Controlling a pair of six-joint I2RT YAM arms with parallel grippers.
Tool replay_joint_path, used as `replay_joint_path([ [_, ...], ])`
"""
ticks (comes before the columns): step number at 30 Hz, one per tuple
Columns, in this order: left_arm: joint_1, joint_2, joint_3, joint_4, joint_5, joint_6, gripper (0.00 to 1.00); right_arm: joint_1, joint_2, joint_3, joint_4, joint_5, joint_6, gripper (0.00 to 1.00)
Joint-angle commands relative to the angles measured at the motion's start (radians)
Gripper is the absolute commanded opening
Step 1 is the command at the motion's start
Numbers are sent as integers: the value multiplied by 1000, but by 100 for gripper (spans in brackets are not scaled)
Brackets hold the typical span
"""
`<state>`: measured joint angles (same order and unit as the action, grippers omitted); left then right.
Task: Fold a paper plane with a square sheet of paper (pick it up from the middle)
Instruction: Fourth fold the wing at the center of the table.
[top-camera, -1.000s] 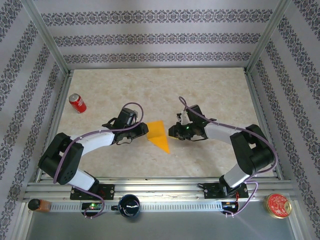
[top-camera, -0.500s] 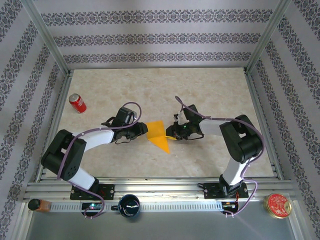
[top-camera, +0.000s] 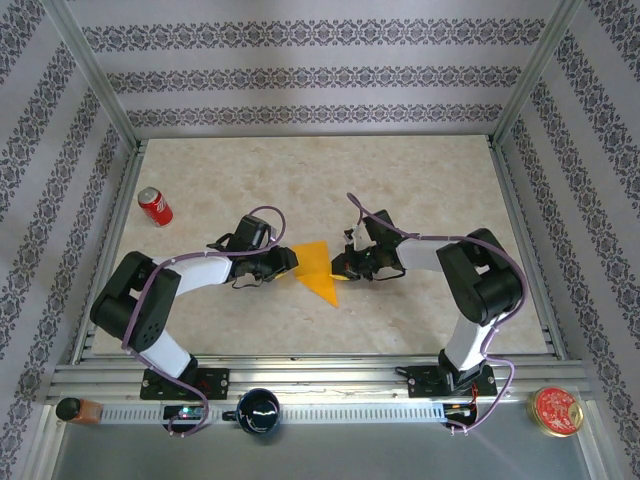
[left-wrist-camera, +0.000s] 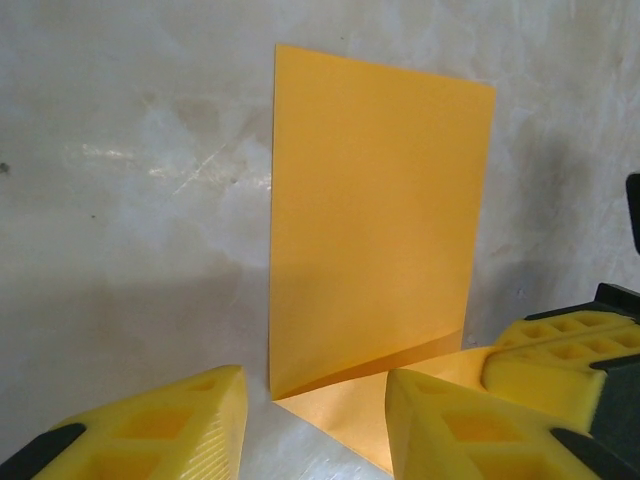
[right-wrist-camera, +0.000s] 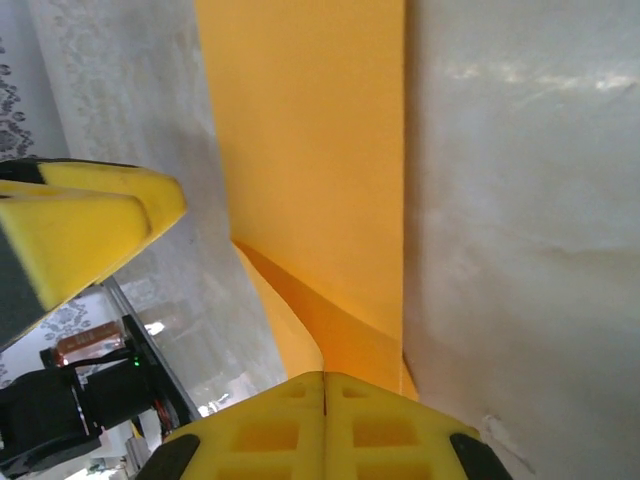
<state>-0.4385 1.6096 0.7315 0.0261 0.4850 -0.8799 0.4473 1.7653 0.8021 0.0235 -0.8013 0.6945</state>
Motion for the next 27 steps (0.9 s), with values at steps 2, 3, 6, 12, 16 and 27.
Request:
replay_joint_path([
  [2, 26, 22, 22, 69, 37, -41, 43, -7, -55, -24, 54, -59, 16, 5],
  [3, 27, 26, 23, 80, 43, -49, 43, -9, -64, -26, 56, -64, 16, 5],
  [6, 29, 36, 27, 94, 53, -59, 43, -15, -85, -36, 67, -74, 21, 4],
  [12, 30, 52, 40, 95, 68, -62, 45, -29, -123, -79, 143, -102, 64, 3],
  [16, 31, 59, 34, 132, 80, -83, 47, -38, -139, -99, 172, -114, 76, 3],
  [27, 30, 106, 44, 198, 121, -123, 47, -68, -126, -168, 378, -160, 190, 2],
])
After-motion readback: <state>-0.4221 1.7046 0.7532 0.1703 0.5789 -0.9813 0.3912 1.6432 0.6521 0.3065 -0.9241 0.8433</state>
